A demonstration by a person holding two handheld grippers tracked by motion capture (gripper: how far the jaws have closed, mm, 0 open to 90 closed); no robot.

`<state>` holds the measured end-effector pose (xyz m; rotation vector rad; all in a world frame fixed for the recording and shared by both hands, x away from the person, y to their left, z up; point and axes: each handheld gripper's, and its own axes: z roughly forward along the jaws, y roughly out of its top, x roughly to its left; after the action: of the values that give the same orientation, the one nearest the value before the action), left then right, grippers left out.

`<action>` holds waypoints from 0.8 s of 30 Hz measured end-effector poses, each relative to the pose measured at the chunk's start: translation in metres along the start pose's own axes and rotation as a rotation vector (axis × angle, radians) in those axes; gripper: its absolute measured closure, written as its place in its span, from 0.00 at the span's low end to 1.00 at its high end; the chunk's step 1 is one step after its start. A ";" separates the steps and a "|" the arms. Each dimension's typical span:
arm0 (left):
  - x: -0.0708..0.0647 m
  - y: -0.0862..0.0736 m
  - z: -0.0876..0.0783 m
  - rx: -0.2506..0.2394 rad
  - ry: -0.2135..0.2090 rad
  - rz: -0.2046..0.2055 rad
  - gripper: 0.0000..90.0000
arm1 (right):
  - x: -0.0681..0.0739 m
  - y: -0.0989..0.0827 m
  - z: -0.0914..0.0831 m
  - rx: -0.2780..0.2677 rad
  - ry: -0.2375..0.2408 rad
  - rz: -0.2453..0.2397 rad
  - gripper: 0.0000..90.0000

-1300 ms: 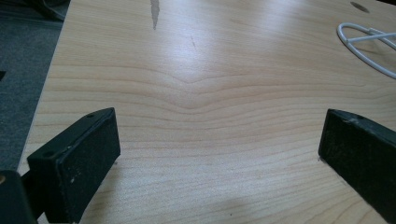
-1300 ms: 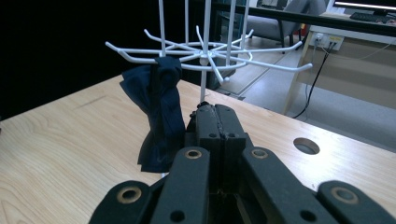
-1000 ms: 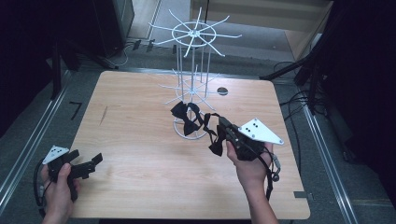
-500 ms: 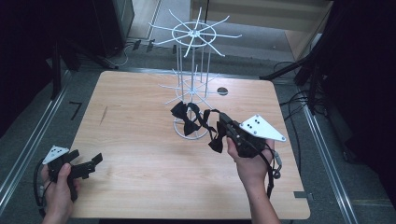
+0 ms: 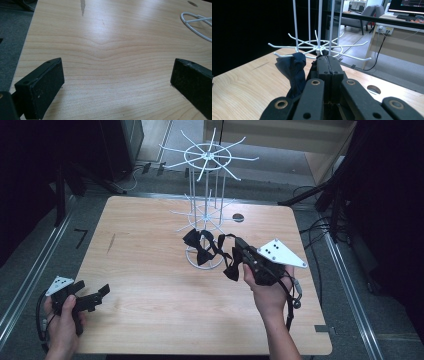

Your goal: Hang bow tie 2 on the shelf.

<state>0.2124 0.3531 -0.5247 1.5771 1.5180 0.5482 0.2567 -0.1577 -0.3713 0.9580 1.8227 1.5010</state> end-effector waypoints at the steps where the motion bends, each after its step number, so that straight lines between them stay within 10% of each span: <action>1: 0.000 0.000 0.000 0.000 0.000 0.000 0.00 | 0.000 0.000 0.000 0.001 -0.001 0.001 1.00; 24: 0.000 0.000 0.000 0.000 0.000 -0.001 0.00 | -0.005 0.007 0.010 -0.004 0.009 0.016 1.00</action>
<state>0.2125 0.3530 -0.5247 1.5759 1.5184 0.5474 0.2688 -0.1558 -0.3667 0.9678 1.8213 1.5205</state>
